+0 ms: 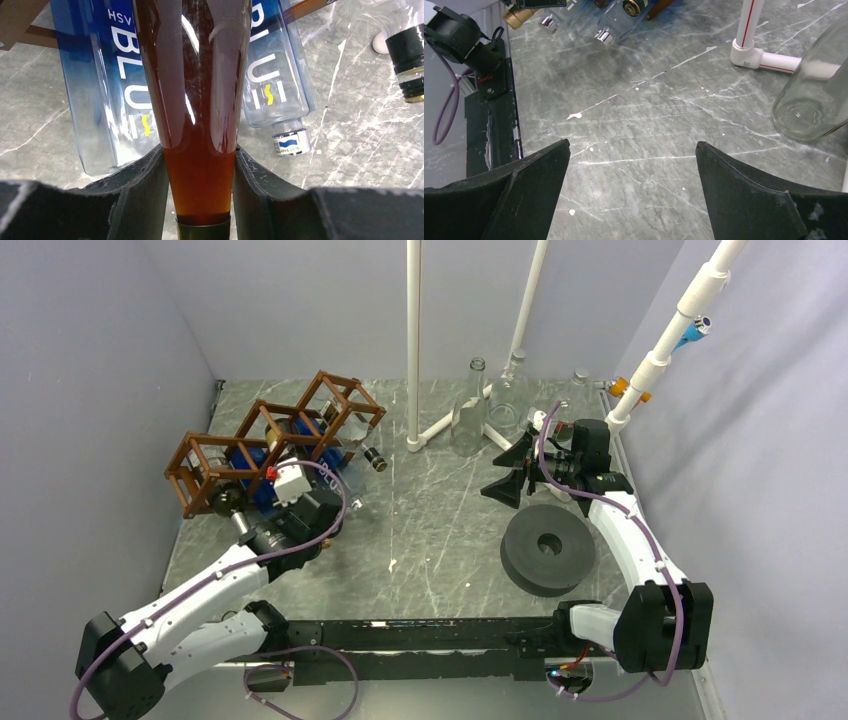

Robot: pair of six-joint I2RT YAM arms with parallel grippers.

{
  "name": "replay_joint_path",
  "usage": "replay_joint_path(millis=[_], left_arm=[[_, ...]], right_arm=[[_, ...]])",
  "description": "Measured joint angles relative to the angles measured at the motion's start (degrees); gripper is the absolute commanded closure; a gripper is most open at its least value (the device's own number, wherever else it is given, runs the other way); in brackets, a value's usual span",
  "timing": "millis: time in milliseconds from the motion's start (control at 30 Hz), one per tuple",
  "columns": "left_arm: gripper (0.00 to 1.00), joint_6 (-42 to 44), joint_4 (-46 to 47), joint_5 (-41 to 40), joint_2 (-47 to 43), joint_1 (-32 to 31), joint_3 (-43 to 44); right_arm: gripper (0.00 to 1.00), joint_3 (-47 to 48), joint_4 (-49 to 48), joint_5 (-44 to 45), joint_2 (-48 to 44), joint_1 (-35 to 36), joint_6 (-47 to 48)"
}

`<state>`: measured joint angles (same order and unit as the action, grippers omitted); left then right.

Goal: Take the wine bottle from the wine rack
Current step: Pick up the wine bottle from the wine rack.

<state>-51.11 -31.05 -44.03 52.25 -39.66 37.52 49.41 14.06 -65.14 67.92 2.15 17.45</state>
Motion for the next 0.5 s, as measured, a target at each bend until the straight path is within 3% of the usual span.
replay_joint_path(millis=[500], left_arm=[[1.00, -12.2, -10.8, -6.3, -1.2, -8.8, 0.9]], right_arm=[[0.00, -0.3, -0.3, -1.1, 0.0, -0.1, 0.0]])
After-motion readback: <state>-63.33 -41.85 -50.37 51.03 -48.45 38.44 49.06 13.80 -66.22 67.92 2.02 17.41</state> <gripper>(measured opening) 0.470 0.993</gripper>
